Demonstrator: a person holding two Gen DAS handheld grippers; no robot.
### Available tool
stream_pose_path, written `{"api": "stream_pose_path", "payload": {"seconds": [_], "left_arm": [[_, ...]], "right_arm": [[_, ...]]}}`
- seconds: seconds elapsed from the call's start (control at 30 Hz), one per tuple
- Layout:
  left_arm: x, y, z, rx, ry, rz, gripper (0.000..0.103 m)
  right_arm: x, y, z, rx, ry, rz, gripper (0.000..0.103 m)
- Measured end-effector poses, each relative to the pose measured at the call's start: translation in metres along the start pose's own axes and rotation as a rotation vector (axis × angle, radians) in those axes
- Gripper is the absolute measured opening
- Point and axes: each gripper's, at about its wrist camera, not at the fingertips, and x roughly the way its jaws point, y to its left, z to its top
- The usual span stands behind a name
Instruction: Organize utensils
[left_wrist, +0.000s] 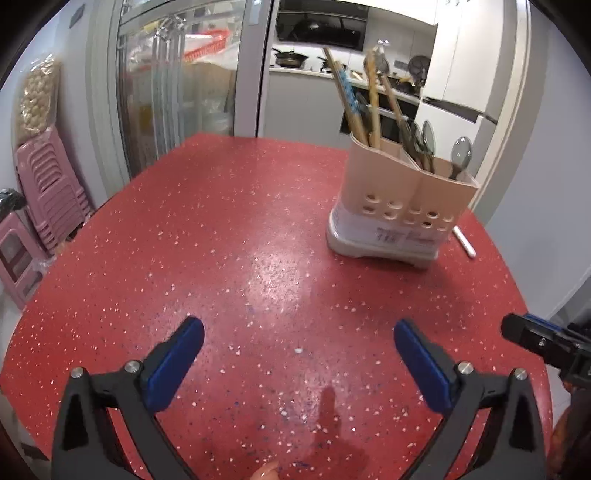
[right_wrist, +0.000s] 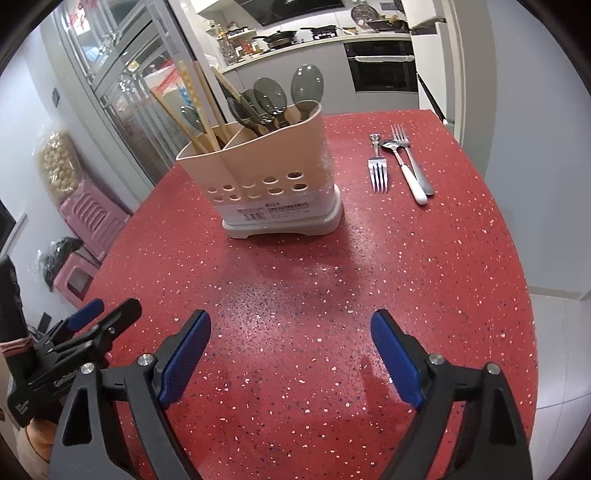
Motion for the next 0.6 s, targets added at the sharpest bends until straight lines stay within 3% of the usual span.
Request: {"api": "stream_pose_path", "payload": {"seconds": [0.13, 0.4, 0.6], "left_arm": [[0.038, -0.004, -0.002, 0.025, -0.047, 0.033, 0.103], [0.116, -0.012, -0.014, 0.071, -0.063, 0.076, 0.103], [0.176, -0.013, -0.017, 0.07, -0.061, 0.072, 0.103]], "right_arm": [[0.0, -0.004, 0.0, 0.019, -0.02, -0.008, 0.091], [-0.01, -0.01, 0.002, 0.045, -0.105, -0.059, 0.091], [-0.007, -0.009, 0.004, 0.021, -0.062, -0.073, 0.091]]}}
